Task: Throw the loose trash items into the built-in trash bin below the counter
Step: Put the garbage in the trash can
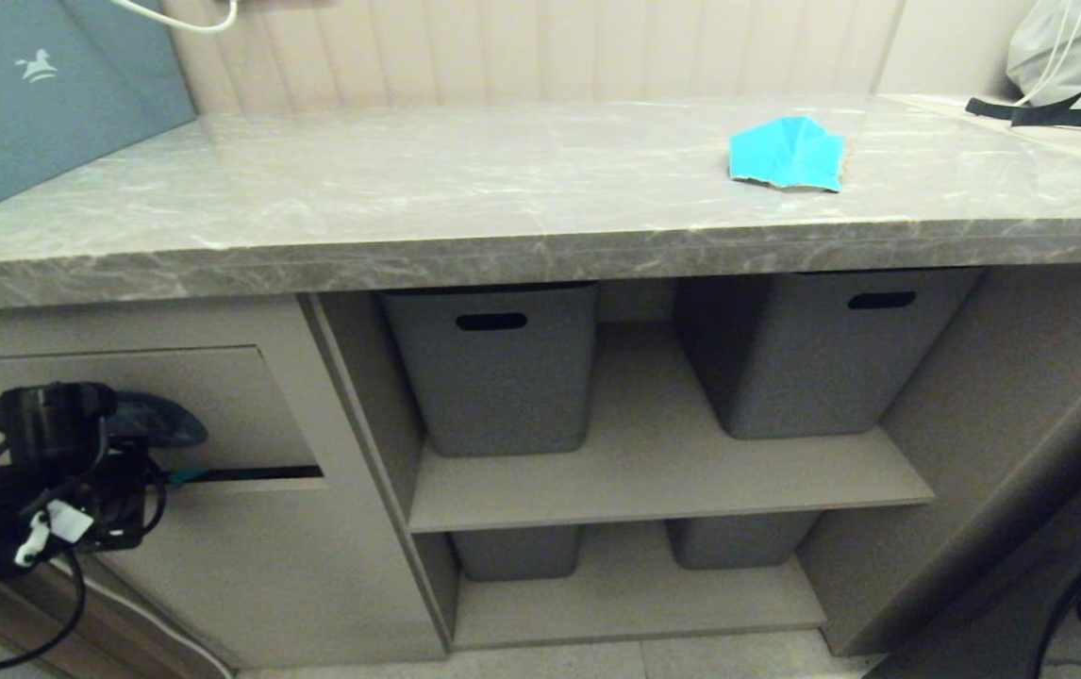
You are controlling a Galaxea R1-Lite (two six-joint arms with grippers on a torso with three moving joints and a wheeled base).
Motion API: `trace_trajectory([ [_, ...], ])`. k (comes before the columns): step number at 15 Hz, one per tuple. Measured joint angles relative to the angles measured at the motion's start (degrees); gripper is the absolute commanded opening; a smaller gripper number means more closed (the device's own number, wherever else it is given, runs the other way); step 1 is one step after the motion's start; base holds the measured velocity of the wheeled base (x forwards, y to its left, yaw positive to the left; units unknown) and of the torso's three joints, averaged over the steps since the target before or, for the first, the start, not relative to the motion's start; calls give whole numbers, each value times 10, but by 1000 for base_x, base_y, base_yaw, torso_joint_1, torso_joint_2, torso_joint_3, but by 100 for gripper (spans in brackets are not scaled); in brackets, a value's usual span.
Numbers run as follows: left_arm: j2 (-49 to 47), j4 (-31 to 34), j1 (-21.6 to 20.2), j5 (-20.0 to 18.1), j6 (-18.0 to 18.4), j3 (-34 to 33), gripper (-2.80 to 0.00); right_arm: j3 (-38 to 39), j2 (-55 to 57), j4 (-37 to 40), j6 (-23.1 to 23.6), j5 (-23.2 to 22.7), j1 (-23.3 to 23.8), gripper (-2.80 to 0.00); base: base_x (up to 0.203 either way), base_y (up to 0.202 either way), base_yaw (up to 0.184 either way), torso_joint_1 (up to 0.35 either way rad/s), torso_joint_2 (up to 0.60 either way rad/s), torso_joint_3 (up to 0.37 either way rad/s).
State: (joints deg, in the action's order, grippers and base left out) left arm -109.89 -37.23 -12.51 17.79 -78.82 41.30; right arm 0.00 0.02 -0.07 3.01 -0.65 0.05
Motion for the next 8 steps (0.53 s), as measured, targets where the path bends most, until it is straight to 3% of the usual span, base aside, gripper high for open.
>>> trace_trajectory([
  [8,-32,0,27,-1,-8,32,-280,0,0,0,0,0,0,-280,0,0,0,0,0,0],
])
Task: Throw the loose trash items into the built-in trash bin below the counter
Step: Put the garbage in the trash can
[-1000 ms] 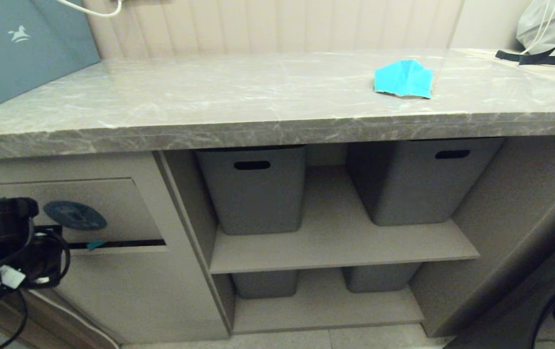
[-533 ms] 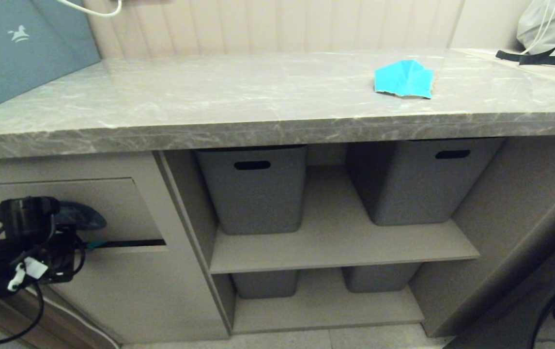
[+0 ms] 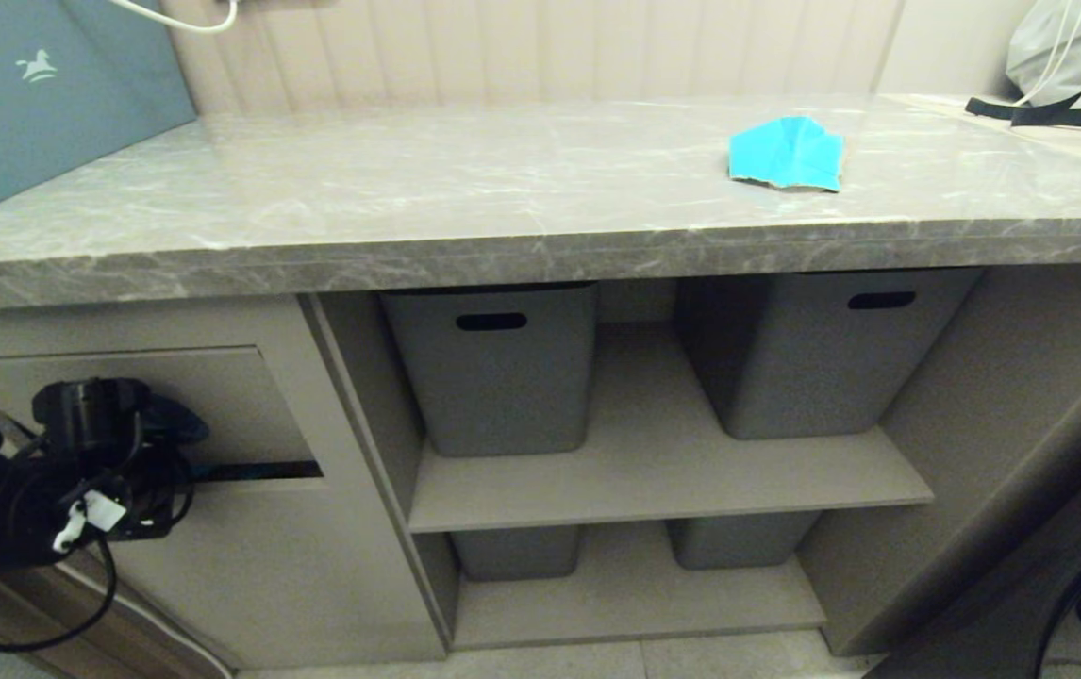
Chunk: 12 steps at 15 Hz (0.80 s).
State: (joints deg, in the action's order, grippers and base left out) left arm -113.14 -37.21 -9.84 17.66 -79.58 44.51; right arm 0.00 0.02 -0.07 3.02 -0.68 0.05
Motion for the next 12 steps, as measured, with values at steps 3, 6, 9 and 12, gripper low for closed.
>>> trace_trajectory([
  [3,-6,0,14,0,-4,7,-280,0,0,0,1,0,0,-280,0,0,0,0,0,0],
  [6,-9,0,28,0,-17,7,-280,0,0,0,1,-1,0,-280,0,0,0,0,0,0],
  [9,-9,0,39,0,-25,6,-280,0,0,0,1,-1,0,-280,0,0,0,0,0,0],
  [12,-5,2,51,-3,-31,-2,-280,0,0,0,1,-1,0,-280,0,0,0,0,0,0],
])
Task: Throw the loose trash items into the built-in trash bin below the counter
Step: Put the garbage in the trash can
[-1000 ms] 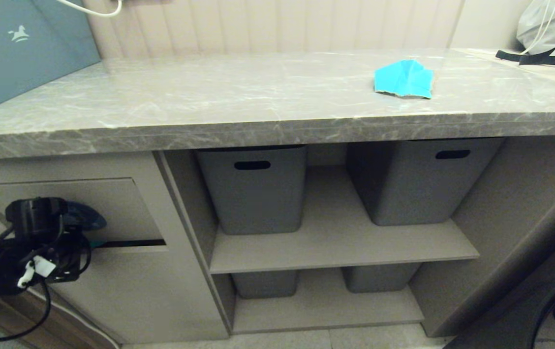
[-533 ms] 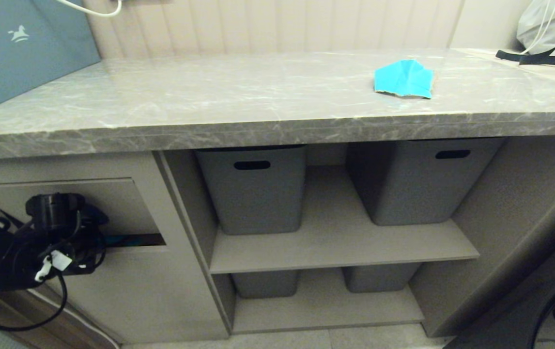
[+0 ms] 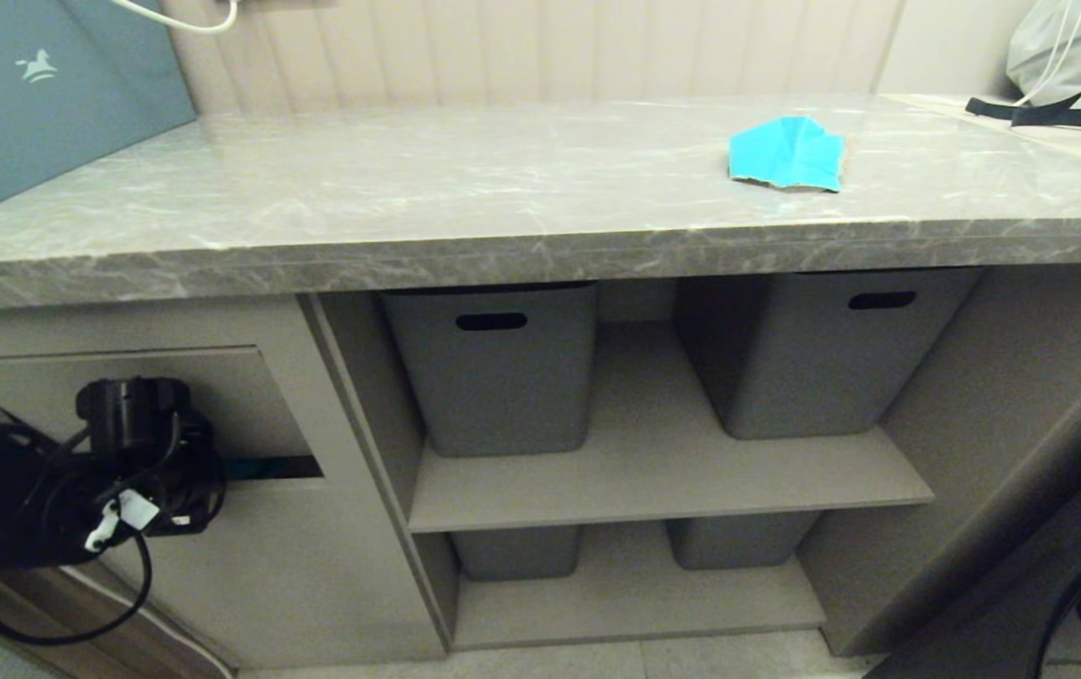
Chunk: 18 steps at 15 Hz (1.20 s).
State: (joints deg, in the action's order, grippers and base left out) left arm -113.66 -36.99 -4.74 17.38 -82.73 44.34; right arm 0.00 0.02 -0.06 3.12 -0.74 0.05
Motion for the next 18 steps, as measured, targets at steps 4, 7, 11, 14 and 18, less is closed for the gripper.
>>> trace_trajectory([
  [4,23,-1,19,-3,-17,-26,-280,0,0,0,0,0,0,-280,0,0,0,0,0,0],
  [7,57,2,26,-4,-28,-56,-280,0,0,0,0,0,0,-280,0,0,0,0,0,0],
  [11,112,1,29,-6,-34,-74,-280,0,0,1,0,0,0,-280,0,0,0,0,0,0],
  [14,155,21,28,-5,-33,-81,-280,0,0,1,-1,1,0,-280,0,0,0,0,0,0],
  [18,263,79,28,-2,11,-118,-280,0,0,0,-18,5,0,-280,0,0,0,0,0,0],
])
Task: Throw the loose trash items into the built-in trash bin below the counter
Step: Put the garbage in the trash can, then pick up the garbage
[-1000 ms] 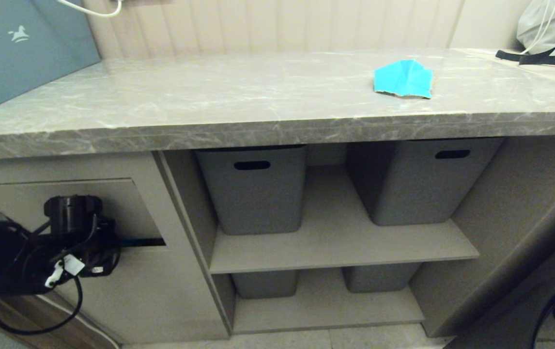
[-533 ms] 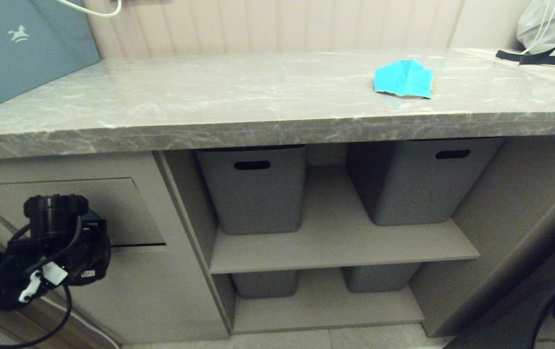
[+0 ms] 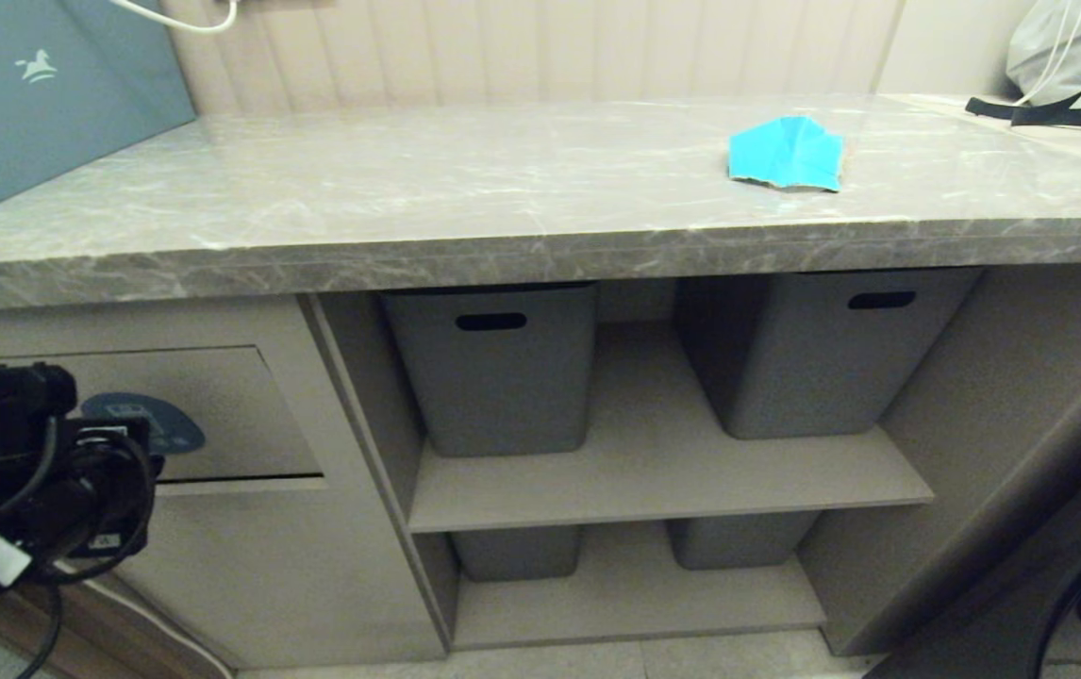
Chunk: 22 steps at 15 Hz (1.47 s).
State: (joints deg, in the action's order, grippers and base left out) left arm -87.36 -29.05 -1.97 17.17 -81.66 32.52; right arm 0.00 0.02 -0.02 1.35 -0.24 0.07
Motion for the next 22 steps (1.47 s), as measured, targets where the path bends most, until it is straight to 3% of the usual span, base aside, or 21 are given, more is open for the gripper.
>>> trace_trajectory([
  [6,261,145,-2,-25,178,-59,-280,0,0,0,-13,1,0,-280,0,0,0,0,0,0],
  [9,353,221,-1,17,289,-78,-280,0,0,0,-13,1,0,-280,0,0,0,0,0,0],
  [11,401,227,-1,32,346,-89,-280,0,0,0,-13,1,0,-280,0,0,0,0,0,0],
  [13,459,240,0,33,428,-111,-280,0,0,0,-13,1,0,-280,0,0,0,0,0,0],
  [16,545,273,0,10,556,-142,-280,0,0,0,-13,1,0,-280,0,0,0,0,0,0],
  [17,562,277,0,3,585,-148,-280,0,0,0,-13,1,0,-280,0,0,0,0,0,0],
  [20,597,275,1,-14,612,-170,-280,0,0,0,-13,1,0,-280,0,0,0,0,0,0],
  [22,618,276,1,-15,661,-180,-280,0,0,0,-13,1,0,-280,0,0,0,0,0,0],
])
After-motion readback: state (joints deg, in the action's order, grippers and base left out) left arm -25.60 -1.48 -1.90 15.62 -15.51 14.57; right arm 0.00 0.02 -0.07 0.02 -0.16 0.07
